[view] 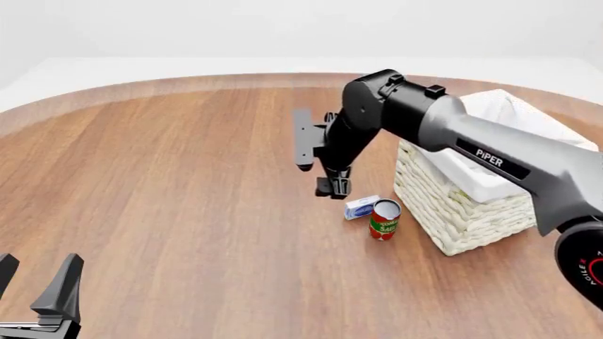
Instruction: Pick up the alphabet soup and the cream cheese box, and put them in the basket.
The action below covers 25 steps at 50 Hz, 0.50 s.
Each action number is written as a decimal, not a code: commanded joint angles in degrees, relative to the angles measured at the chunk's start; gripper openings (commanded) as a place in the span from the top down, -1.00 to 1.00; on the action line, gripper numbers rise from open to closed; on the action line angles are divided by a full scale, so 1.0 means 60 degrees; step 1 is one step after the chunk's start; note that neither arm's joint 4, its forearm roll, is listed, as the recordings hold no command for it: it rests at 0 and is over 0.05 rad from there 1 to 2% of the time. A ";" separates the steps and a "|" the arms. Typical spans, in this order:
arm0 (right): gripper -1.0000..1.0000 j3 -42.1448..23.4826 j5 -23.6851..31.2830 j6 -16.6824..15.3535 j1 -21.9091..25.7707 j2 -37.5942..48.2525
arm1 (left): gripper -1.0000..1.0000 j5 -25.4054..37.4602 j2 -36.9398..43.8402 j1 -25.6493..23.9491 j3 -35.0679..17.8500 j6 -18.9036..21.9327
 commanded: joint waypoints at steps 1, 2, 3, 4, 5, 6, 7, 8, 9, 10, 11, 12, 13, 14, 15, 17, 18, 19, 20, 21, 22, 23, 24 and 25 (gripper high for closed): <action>-1.00 0.0336 -0.0214 -0.0388 -0.0168 0.0030 | -1.00 0.0000 0.0000 0.0000 0.0000 0.0000; -1.00 0.0388 -0.0255 -0.0467 -0.0206 0.0028 | -1.00 0.0000 0.0000 0.0000 0.0000 0.0000; -1.00 0.0511 -0.0321 -0.0642 -0.0297 0.0016 | -1.00 0.0000 0.0000 0.0000 0.0000 0.0000; -1.00 0.0561 -0.0336 -0.0673 -0.0304 0.0007 | -1.00 0.0000 0.0000 0.0000 0.0000 0.0000; -1.00 0.0585 -0.0369 -0.0676 -0.0295 0.0007 | -1.00 0.0000 0.0000 0.0000 0.0000 0.0000; -1.00 0.0641 -0.0418 -0.0658 -0.0257 -0.0004 | -1.00 0.0000 0.0000 0.0000 0.0000 0.0000; -1.00 0.0670 -0.0407 -0.0596 -0.0197 -0.0022 | -1.00 0.0000 0.0000 0.0000 0.0000 0.0000; -1.00 0.0668 -0.0428 -0.0534 -0.0153 -0.0014 | -1.00 0.0000 0.0000 0.0000 0.0000 0.0000; -1.00 0.0732 -0.0473 -0.0599 -0.0170 -0.0019 | -1.00 0.0000 0.0000 0.0000 0.0000 0.0000; -1.00 0.0793 -0.0489 -0.0630 -0.0175 -0.0024 | -1.00 0.0000 0.0000 0.0000 0.0000 0.0000; -1.00 0.0800 -0.0477 -0.0607 -0.0167 -0.0012 | -1.00 0.0000 0.0000 0.0000 0.0000 0.0000; -1.00 0.0837 -0.0509 -0.0667 -0.0191 -0.0002 | -1.00 0.0000 0.0000 0.0000 0.0000 0.0000; -1.00 0.0899 -0.0549 -0.0758 -0.0231 0.0003 | -1.00 0.0000 0.0000 0.0000 0.0000 0.0000; -1.00 0.0912 -0.0539 -0.0775 -0.0242 0.0012 | -1.00 0.0000 0.0000 0.0000 0.0000 0.0000; -1.00 0.0965 -0.0564 -0.0823 -0.0244 0.0010 | -1.00 0.0000 0.0000 0.0000 0.0000 0.0000; -1.00 0.0942 -0.0554 -0.0810 -0.0239 0.0046 | -1.00 0.0000 0.0000 0.0000 0.0000 0.0000; -1.00 0.0933 -0.0535 -0.0787 -0.0226 0.0055 | -1.00 0.0000 0.0000 0.0000 0.0000 0.0000; -1.00 0.0988 -0.0545 -0.0871 -0.0266 0.0065 | -1.00 0.0000 0.0000 0.0000 0.0000 0.0000; -1.00 0.1037 -0.0569 -0.0975 -0.0324 0.0070 | -1.00 0.0000 0.0000 0.0000 0.0000 0.0000; -1.00 0.1056 -0.0600 -0.1053 -0.0382 0.0094 | -1.00 0.0000 0.0000 0.0000 0.0000 0.0000; -1.00 0.1090 -0.0617 -0.1096 -0.0397 0.0096 | -1.00 0.0000 0.0000 0.0000 0.0000 0.0000; -1.00 0.1096 -0.0636 -0.1136 -0.0432 0.0120 | -1.00 0.0000 0.0000 0.0000 0.0000 0.0000; -1.00 0.1136 -0.0648 -0.1191 -0.0462 0.0127 | -1.00 0.0000 0.0000 0.0000 0.0000 0.0000; -1.00 0.1167 -0.0675 -0.1237 -0.0490 0.0144 | -1.00 0.0000 0.0000 0.0000 0.0000 0.0000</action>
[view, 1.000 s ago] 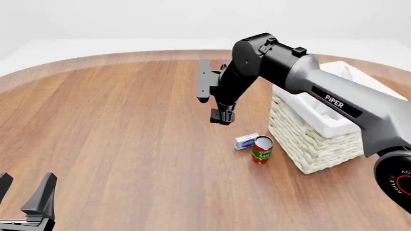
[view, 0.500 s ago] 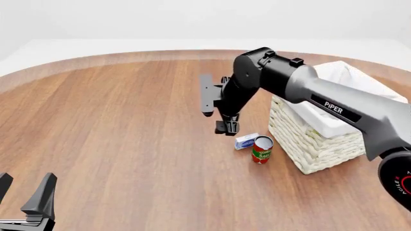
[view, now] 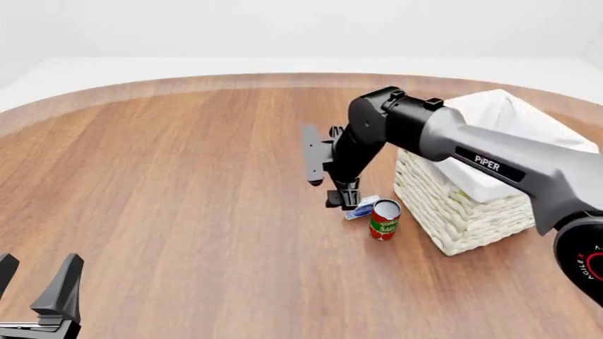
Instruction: Pick up the alphabet soup and the cream cheese box, and put them in the basket.
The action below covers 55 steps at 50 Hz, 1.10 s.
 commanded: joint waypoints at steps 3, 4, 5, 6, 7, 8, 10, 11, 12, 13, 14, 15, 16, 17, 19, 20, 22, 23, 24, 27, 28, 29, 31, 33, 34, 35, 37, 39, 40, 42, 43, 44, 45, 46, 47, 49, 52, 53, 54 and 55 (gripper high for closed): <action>-1.00 0.0401 -0.0239 -0.0564 -0.0297 0.0122 | -1.00 0.0000 0.0000 0.0000 0.0000 0.0000; -1.00 0.0403 -0.0253 -0.0597 -0.0329 0.0141 | -1.00 0.0000 0.0000 0.0000 0.0000 0.0000; -1.00 0.0415 -0.0278 -0.0663 -0.0373 0.0157 | -1.00 0.0000 0.0000 0.0000 0.0000 0.0000; -1.00 0.0432 -0.0289 -0.0718 -0.0410 0.0174 | -1.00 0.0000 0.0000 0.0000 0.0000 0.0000; -1.00 0.0417 -0.0281 -0.0700 -0.0400 0.0180 | -1.00 0.0000 0.0000 0.0000 0.0000 0.0000; -1.00 0.0408 -0.0282 -0.0700 -0.0399 0.0194 | -1.00 0.0000 0.0000 0.0000 0.0000 0.0000; -1.00 0.0408 -0.0284 -0.0730 -0.0416 0.0207 | -1.00 0.0000 0.0000 0.0000 0.0000 0.0000; -1.00 0.0401 -0.0316 -0.0799 -0.0457 0.0235 | -1.00 0.0000 0.0000 0.0000 0.0000 0.0000; -1.00 0.0376 -0.0303 -0.0786 -0.0461 0.0250 | -1.00 0.0000 0.0000 0.0000 0.0000 0.0000; -1.00 0.0408 -0.0317 -0.0809 -0.0465 0.0245 | -1.00 0.0000 0.0000 0.0000 0.0000 0.0000; -1.00 0.0378 -0.0333 -0.0809 -0.0488 0.0276 | -1.00 0.0000 0.0000 0.0000 0.0000 0.0000; -1.00 0.0370 -0.0350 -0.0834 -0.0517 0.0299 | -1.00 0.0000 0.0000 0.0000 0.0000 0.0000; -1.00 0.0370 -0.0351 -0.0834 -0.0517 0.0299 | -1.00 0.0000 0.0000 0.0000 0.0000 0.0000; -1.00 0.0363 -0.0371 -0.0865 -0.0539 0.0320 | -1.00 0.0000 0.0000 0.0000 0.0000 0.0000; -1.00 0.0330 -0.0387 -0.0875 -0.0546 0.0354 | -1.00 0.0000 0.0000 0.0000 0.0000 0.0000; -1.00 0.0321 -0.0414 -0.0917 -0.0574 0.0375 | -1.00 0.0000 0.0000 0.0000 0.0000 0.0000; -1.00 0.0333 -0.0458 -0.0966 -0.0601 0.0404 | -1.00 0.0000 0.0000 0.0000 0.0000 0.0000; -1.00 0.0334 -0.0484 -0.0970 -0.0606 0.0424 | -1.00 0.0000 0.0000 0.0000 0.0000 0.0000; -1.00 0.0351 -0.0495 -0.0964 -0.0586 0.0432 | -1.00 0.0000 0.0000 0.0000 0.0000 0.0000; -1.00 0.0394 -0.0574 -0.1069 -0.0625 0.0466 | -1.00 0.0000 0.0000 0.0000 0.0000 0.0000; -1.00 0.0460 -0.0593 -0.1146 -0.0667 0.0469 | -1.00 0.0000 0.0000 0.0000 0.0000 0.0000; -1.00 0.0496 -0.0609 -0.1177 -0.0675 0.0474 | -1.00 0.0000 0.0000 0.0000 0.0000 0.0000; -1.00 0.0479 -0.0623 -0.1156 -0.0650 0.0503 | -1.00 0.0000 0.0000 0.0000 0.0000 0.0000; -1.00 0.0511 -0.0628 -0.1208 -0.0695 0.0530 | -1.00 0.0000 0.0000 0.0000 0.0000 0.0000; -1.00 0.0578 -0.0667 -0.1313 -0.0767 0.0550 | -1.00 0.0000 0.0000 0.0000 0.0000 0.0000; -1.00 0.0587 -0.0711 -0.1350 -0.0782 0.0564 | -1.00 0.0000 0.0000 0.0000 0.0000 0.0000; -1.00 0.0556 -0.0695 -0.1328 -0.0778 0.0591 | -1.00 0.0000 0.0000 0.0000 0.0000 0.0000; -1.00 0.0549 -0.0731 -0.1339 -0.0781 0.0625 | -1.00 0.0000 0.0000 0.0000 0.0000 0.0000; -1.00 0.0551 -0.0717 -0.1333 -0.0781 0.0630 | -1.00 0.0000 0.0000 0.0000 0.0000 0.0000; -1.00 0.0555 -0.0722 -0.1326 -0.0775 0.0656 | -1.00 0.0000 0.0000 0.0000 0.0000 0.0000; -1.00 0.0547 -0.0738 -0.1347 -0.0783 0.0675 | -1.00 0.0000 0.0000 0.0000 0.0000 0.0000; -1.00 0.0535 -0.0732 -0.1350 -0.0790 0.0686 | -1.00 0.0000 0.0000 0.0000 0.0000 0.0000; -1.00 0.0552 -0.0742 -0.1385 -0.0806 0.0694 | -1.00 0.0000 0.0000 0.0000 0.0000 0.0000; -1.00 0.0579 -0.0773 -0.1439 -0.0829 0.0702 | -1.00 0.0000 0.0000 0.0000 0.0000 0.0000; -1.00 0.0581 -0.0785 -0.1453 -0.0837 0.0719 | -1.00 0.0000 0.0000 0.0000 0.0000 0.0000; -1.00 0.0559 -0.0801 -0.1442 -0.0818 0.0745 | -1.00 0.0000 0.0000 0.0000 0.0000 0.0000; -1.00 0.0525 -0.0800 -0.1450 -0.0814 0.0798 | -1.00 0.0000 0.0000 0.0000 0.0000 0.0000; -1.00 0.0523 -0.0814 -0.1465 -0.0826 0.0814 | -1.00 0.0000 0.0000 0.0000 0.0000 0.0000; -1.00 0.0530 -0.0827 -0.1482 -0.0834 0.0836 | -1.00 0.0000 0.0000 0.0000 0.0000 0.0000; -1.00 0.0514 -0.0826 -0.1478 -0.0836 0.0858 | -1.00 0.0000 0.0000 0.0000 0.0000 0.0000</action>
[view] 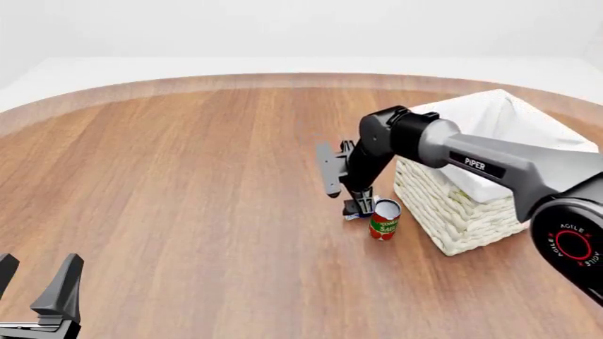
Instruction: Pick up the alphabet soup and the cream cheese box, and put them in the basket.
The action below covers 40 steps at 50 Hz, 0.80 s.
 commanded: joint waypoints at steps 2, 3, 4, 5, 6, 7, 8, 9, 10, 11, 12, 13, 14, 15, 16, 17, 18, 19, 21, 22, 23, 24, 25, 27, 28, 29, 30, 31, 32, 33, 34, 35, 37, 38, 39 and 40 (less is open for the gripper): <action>-1.00 -0.0048 -0.0089 -0.0110 -0.0058 0.0210 | -1.00 0.0000 0.0000 0.0000 0.0000 0.0000; -1.00 -0.0066 -0.0082 -0.0106 -0.0063 0.0229 | -1.00 0.0000 0.0000 0.0000 0.0000 0.0000; -1.00 -0.0055 -0.0090 -0.0128 -0.0072 0.0240 | -1.00 0.0000 0.0000 0.0000 0.0000 0.0000; -1.00 -0.0058 -0.0091 -0.0135 -0.0081 0.0248 | -1.00 0.0000 0.0000 0.0000 0.0000 0.0000; -1.00 -0.0075 -0.0075 -0.0133 -0.0089 0.0268 | -1.00 0.0000 0.0000 0.0000 0.0000 0.0000; -1.00 -0.0083 -0.0079 -0.0138 -0.0089 0.0283 | -1.00 0.0000 0.0000 0.0000 0.0000 0.0000; -1.00 -0.0091 -0.0078 -0.0145 -0.0095 0.0296 | -1.00 0.0000 0.0000 0.0000 0.0000 0.0000; -1.00 -0.0102 -0.0070 -0.0147 -0.0094 0.0306 | -1.00 0.0000 0.0000 0.0000 0.0000 0.0000; -1.00 -0.0140 -0.0052 -0.0144 -0.0105 0.0328 | -1.00 0.0000 0.0000 0.0000 0.0000 0.0000; -1.00 -0.0147 -0.0052 -0.0154 -0.0111 0.0336 | -1.00 0.0000 0.0000 0.0000 0.0000 0.0000; -1.00 -0.0160 -0.0046 -0.0162 -0.0128 0.0352 | -1.00 0.0000 0.0000 0.0000 0.0000 0.0000; -1.00 -0.0135 -0.0057 -0.0201 -0.0147 0.0358 | -1.00 0.0000 0.0000 0.0000 0.0000 0.0000; -1.00 -0.0151 -0.0062 -0.0208 -0.0157 0.0374 | -1.00 0.0000 0.0000 0.0000 0.0000 0.0000; -1.00 -0.0152 -0.0066 -0.0219 -0.0156 0.0383 | -1.00 0.0000 0.0000 0.0000 0.0000 0.0000; -1.00 -0.0170 -0.0081 -0.0229 -0.0155 0.0396 | -1.00 0.0000 0.0000 0.0000 0.0000 0.0000; -1.00 -0.0205 -0.0077 -0.0209 -0.0144 0.0417 | -1.00 0.0000 0.0000 0.0000 0.0000 0.0000; -1.00 -0.0198 -0.0085 -0.0210 -0.0130 0.0415 | -1.00 0.0000 0.0000 0.0000 0.0000 0.0000; -1.00 -0.0206 -0.0106 -0.0214 -0.0128 0.0440 | -1.00 0.0000 0.0000 0.0000 0.0000 0.0000; -1.00 -0.0219 -0.0100 -0.0194 -0.0122 0.0453 | -1.00 0.0000 0.0000 0.0000 0.0000 0.0000; -1.00 -0.0235 -0.0109 -0.0191 -0.0120 0.0473 | -1.00 0.0000 0.0000 0.0000 0.0000 0.0000; -1.00 -0.0235 -0.0109 -0.0191 -0.0120 0.0473 | -1.00 0.0000 0.0000 0.0000 0.0000 0.0000; -1.00 -0.0222 -0.0111 -0.0178 -0.0115 0.0486 | -1.00 0.0000 0.0000 0.0000 0.0000 0.0000; -1.00 -0.0221 -0.0112 -0.0178 -0.0115 0.0486 | -1.00 0.0000 0.0000 0.0000 0.0000 0.0000; -1.00 -0.0190 -0.0138 -0.0168 -0.0114 0.0508 | -1.00 0.0000 0.0000 0.0000 0.0000 0.0000; -1.00 -0.0189 -0.0138 -0.0168 -0.0114 0.0508 | -1.00 0.0000 0.0000 0.0000 0.0000 0.0000; -1.00 -0.0182 -0.0143 -0.0175 -0.0119 0.0512 | -1.00 0.0000 0.0000 0.0000 0.0000 0.0000; -1.00 -0.0196 -0.0140 -0.0166 -0.0115 0.0535 | -1.00 0.0000 0.0000 0.0000 0.0000 0.0000; -1.00 -0.0211 -0.0124 -0.0164 -0.0118 0.0548 | -1.00 0.0000 0.0000 0.0000 0.0000 0.0000; -1.00 -0.0218 -0.0119 -0.0160 -0.0113 0.0556 | -1.00 0.0000 0.0000 0.0000 0.0000 0.0000; -1.00 -0.0240 -0.0108 -0.0161 -0.0117 0.0574 | -1.00 0.0000 0.0000 0.0000 0.0000 0.0000; -1.00 -0.0246 -0.0098 -0.0162 -0.0123 0.0596 | -1.00 0.0000 0.0000 0.0000 0.0000 0.0000; -1.00 -0.0234 -0.0097 -0.0168 -0.0124 0.0602 | -1.00 0.0000 0.0000 0.0000 0.0000 0.0000; -1.00 -0.0280 -0.0093 -0.0145 -0.0115 0.0648 | -1.00 0.0000 0.0000 0.0000 0.0000 0.0000; -1.00 -0.0287 -0.0076 -0.0139 -0.0121 0.0670 | -1.00 0.0000 0.0000 0.0000 0.0000 0.0000; -1.00 -0.0296 -0.0072 -0.0139 -0.0124 0.0684 | -1.00 0.0000 0.0000 0.0000 0.0000 0.0000; -1.00 -0.0316 -0.0049 -0.0138 -0.0143 0.0713 | -1.00 0.0000 0.0000 0.0000 0.0000 0.0000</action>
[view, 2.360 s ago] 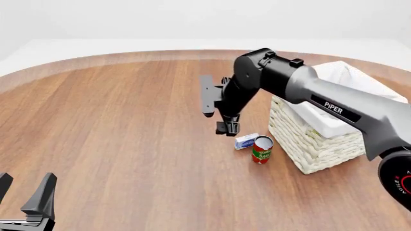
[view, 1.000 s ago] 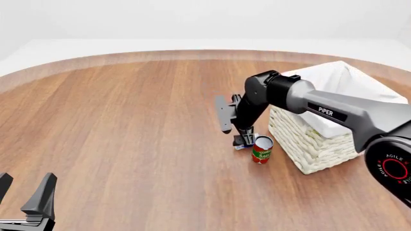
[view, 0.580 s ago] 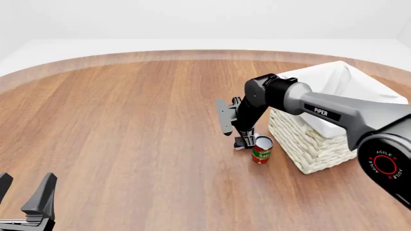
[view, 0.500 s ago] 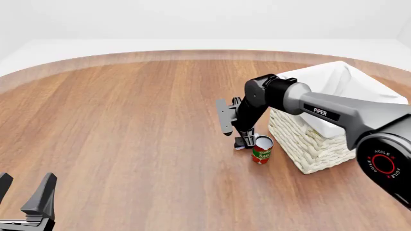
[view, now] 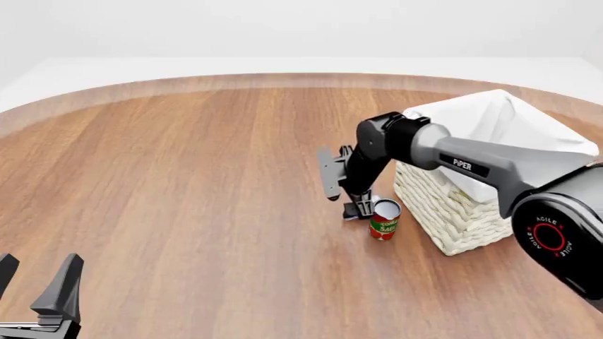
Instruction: Pick up the alphabet soup and the cream cheese box, and put them in the basket.
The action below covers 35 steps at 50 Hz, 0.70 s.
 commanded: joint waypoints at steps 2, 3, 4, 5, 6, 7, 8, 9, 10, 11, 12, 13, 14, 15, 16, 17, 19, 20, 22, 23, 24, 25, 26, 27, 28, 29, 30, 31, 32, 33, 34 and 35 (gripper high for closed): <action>-1.00 -0.0099 0.0082 0.0026 -0.0043 0.0194 | -1.00 0.0000 0.0000 0.0000 0.0000 0.0000; -1.00 -0.0103 0.0089 0.0030 -0.0040 0.0200 | -1.00 0.0000 0.0000 0.0000 0.0000 0.0000; -1.00 -0.0130 0.0073 0.0005 -0.0065 0.0233 | -1.00 0.0000 0.0000 0.0000 0.0000 0.0000; -1.00 -0.0142 0.0097 0.0021 -0.0067 0.0240 | -1.00 0.0000 0.0000 0.0000 0.0000 0.0000; -1.00 -0.0143 0.0098 0.0021 -0.0067 0.0241 | -1.00 0.0000 0.0000 0.0000 0.0000 0.0000; -1.00 -0.0140 0.0115 0.0033 -0.0057 0.0243 | -1.00 0.0000 0.0000 0.0000 0.0000 0.0000; -1.00 -0.0177 0.0109 0.0041 -0.0062 0.0274 | -1.00 0.0000 0.0000 0.0000 0.0000 0.0000; -1.00 -0.0180 0.0107 0.0041 -0.0060 0.0286 | -1.00 0.0000 0.0000 0.0000 0.0000 0.0000; -1.00 -0.0209 0.0146 0.0067 -0.0052 0.0310 | -1.00 0.0000 0.0000 0.0000 0.0000 0.0000; -1.00 -0.0210 0.0147 0.0067 -0.0052 0.0311 | -1.00 0.0000 0.0000 0.0000 0.0000 0.0000; -1.00 -0.0254 0.0146 0.0057 -0.0076 0.0339 | -1.00 0.0000 0.0000 0.0000 0.0000 0.0000; -1.00 -0.0242 0.0161 0.0054 -0.0089 0.0341 | -1.00 0.0000 0.0000 0.0000 0.0000 0.0000; -1.00 -0.0242 0.0161 0.0054 -0.0089 0.0341 | -1.00 0.0000 0.0000 0.0000 0.0000 0.0000; -1.00 -0.0248 0.0187 0.0071 -0.0093 0.0351 | -1.00 0.0000 0.0000 0.0000 0.0000 0.0000; -1.00 -0.0234 0.0193 0.0062 -0.0101 0.0349 | -1.00 0.0000 0.0000 0.0000 0.0000 0.0000; -1.00 -0.0252 0.0213 0.0074 -0.0103 0.0355 | -1.00 0.0000 0.0000 0.0000 0.0000 0.0000; -1.00 -0.0248 0.0217 0.0069 -0.0112 0.0361 | -1.00 0.0000 0.0000 0.0000 0.0000 0.0000; -1.00 -0.0253 0.0232 0.0087 -0.0114 0.0372 | -1.00 0.0000 0.0000 0.0000 0.0000 0.0000; -1.00 -0.0233 0.0236 0.0098 -0.0115 0.0386 | -1.00 0.0000 0.0000 0.0000 0.0000 0.0000; -1.00 -0.0260 0.0231 0.0104 -0.0124 0.0410 | -1.00 0.0000 0.0000 0.0000 0.0000 0.0000; -1.00 -0.0262 0.0233 0.0114 -0.0120 0.0415 | -1.00 0.0000 0.0000 0.0000 0.0000 0.0000; -1.00 -0.0267 0.0219 0.0117 -0.0122 0.0432 | -1.00 0.0000 0.0000 0.0000 0.0000 0.0000; -1.00 -0.0257 0.0219 0.0118 -0.0127 0.0438 | -1.00 0.0000 0.0000 0.0000 0.0000 0.0000; -1.00 -0.0248 0.0233 0.0137 -0.0115 0.0440 | -1.00 0.0000 0.0000 0.0000 0.0000 0.0000; -1.00 -0.0253 0.0219 0.0130 -0.0125 0.0455 | -1.00 0.0000 0.0000 0.0000 0.0000 0.0000; -1.00 -0.0261 0.0222 0.0141 -0.0120 0.0467 | -1.00 0.0000 0.0000 0.0000 0.0000 0.0000; -1.00 -0.0283 0.0239 0.0151 -0.0121 0.0477 | -1.00 0.0000 0.0000 0.0000 0.0000 0.0000; -1.00 -0.0293 0.0245 0.0146 -0.0126 0.0485 | -1.00 0.0000 0.0000 0.0000 0.0000 0.0000; -1.00 -0.0316 0.0257 0.0149 -0.0129 0.0495 | -1.00 0.0000 0.0000 0.0000 0.0000 0.0000; -1.00 -0.0329 0.0261 0.0144 -0.0133 0.0499 | -1.00 0.0000 0.0000 0.0000 0.0000 0.0000; -1.00 -0.0348 0.0278 0.0164 -0.0131 0.0506 | -1.00 0.0000 0.0000 0.0000 0.0000 0.0000; -1.00 -0.0325 0.0291 0.0134 -0.0160 0.0500 | -1.00 0.0000 0.0000 0.0000 0.0000 0.0000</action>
